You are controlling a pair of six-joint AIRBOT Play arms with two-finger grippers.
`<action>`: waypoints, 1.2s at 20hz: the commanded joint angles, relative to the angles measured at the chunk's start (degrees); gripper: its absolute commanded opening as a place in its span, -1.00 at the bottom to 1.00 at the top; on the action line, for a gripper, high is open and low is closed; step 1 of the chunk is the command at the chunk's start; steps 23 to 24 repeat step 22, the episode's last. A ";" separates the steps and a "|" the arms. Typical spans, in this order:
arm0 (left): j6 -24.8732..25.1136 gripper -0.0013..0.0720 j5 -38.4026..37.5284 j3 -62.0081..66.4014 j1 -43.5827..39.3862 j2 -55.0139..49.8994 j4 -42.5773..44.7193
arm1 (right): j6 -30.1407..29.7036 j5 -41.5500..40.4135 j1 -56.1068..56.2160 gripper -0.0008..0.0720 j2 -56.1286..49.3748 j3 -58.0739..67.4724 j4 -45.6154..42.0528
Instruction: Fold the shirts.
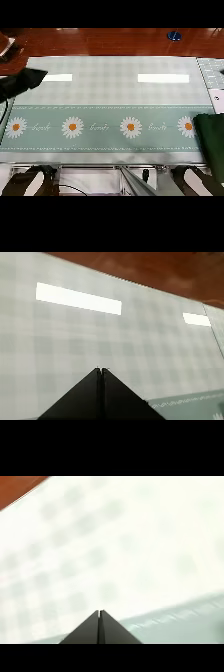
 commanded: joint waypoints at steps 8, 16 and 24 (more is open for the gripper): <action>-17.20 -0.91 -3.74 5.95 -14.47 -16.92 42.12 | 15.15 6.14 29.86 -0.92 -24.96 0.00 -29.29; -17.20 -0.91 -2.47 5.95 -14.36 -17.00 42.10 | 15.32 6.36 29.90 -0.92 -24.79 0.00 -28.94; -17.20 -0.91 -2.47 5.95 -14.38 -17.00 42.10 | 15.32 6.36 29.90 -0.92 -24.79 0.00 -28.94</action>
